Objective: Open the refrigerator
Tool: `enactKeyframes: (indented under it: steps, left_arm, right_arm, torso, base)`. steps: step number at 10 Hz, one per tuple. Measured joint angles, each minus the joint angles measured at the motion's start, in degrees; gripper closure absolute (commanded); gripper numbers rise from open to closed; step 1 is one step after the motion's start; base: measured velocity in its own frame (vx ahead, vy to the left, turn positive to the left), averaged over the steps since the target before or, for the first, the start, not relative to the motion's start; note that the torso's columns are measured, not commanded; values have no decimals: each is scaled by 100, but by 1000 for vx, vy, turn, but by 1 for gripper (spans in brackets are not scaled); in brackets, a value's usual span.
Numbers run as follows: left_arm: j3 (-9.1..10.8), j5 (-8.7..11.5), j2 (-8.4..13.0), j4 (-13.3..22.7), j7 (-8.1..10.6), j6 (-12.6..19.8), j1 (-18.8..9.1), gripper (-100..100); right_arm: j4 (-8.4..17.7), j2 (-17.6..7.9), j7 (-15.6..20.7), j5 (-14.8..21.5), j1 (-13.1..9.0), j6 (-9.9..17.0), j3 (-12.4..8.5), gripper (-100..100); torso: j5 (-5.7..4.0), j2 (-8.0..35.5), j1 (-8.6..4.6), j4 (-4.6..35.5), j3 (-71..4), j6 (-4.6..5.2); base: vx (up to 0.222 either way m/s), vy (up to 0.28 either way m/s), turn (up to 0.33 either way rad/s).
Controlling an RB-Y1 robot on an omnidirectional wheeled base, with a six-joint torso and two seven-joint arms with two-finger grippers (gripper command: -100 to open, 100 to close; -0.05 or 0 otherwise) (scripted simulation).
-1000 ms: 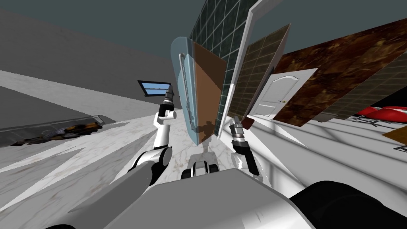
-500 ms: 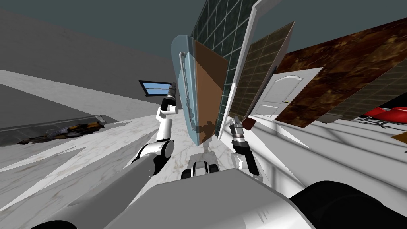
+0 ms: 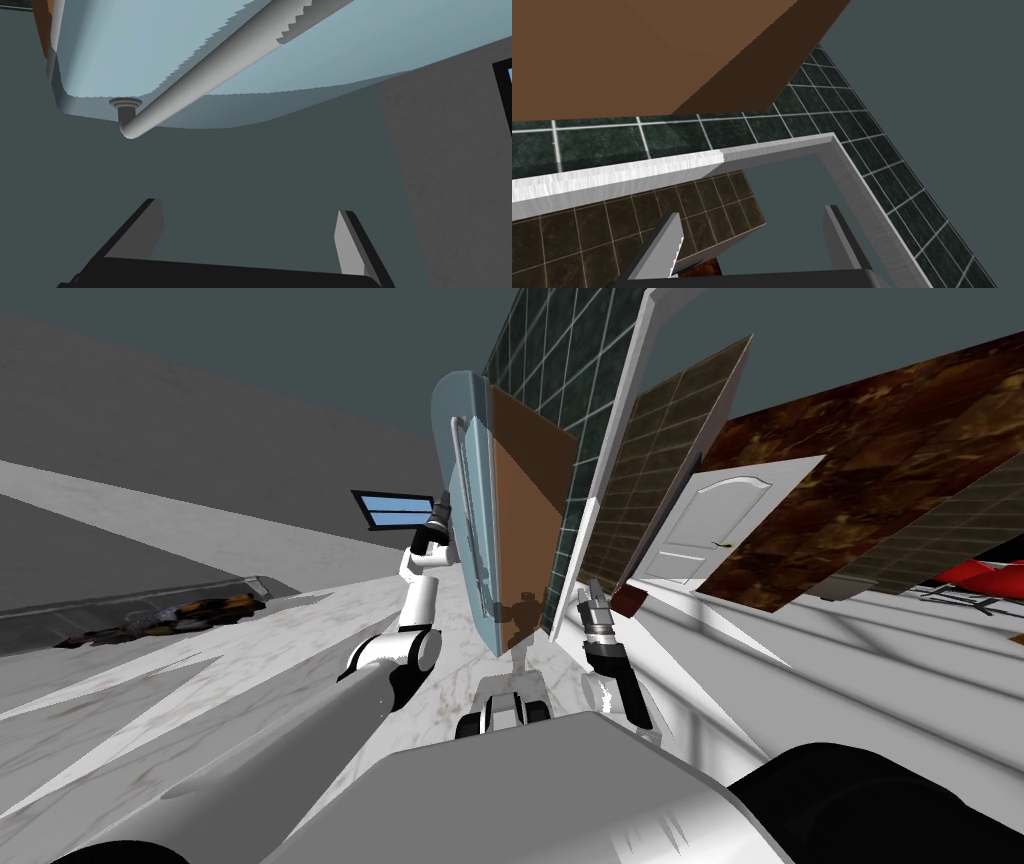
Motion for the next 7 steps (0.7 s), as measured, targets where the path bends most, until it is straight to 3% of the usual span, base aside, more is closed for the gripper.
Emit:
enactKeyframes:
  steps: [3,7]
  left_arm:
    - [45,-39,-7,640,-124,235,-585,-100]
    - [57,-72,-33,1115,-233,563,-1174,-100]
  right_arm:
    - [0,0,0,0,1,0,0,0]
    - [0,0,0,0,0,0,0,0]
  torso:
    - [0,-11,-1,-2,-6,-1]
    - [-1,0,-4,1,1,0]
  base:
    - [55,-9,33]
    - [38,-15,27]
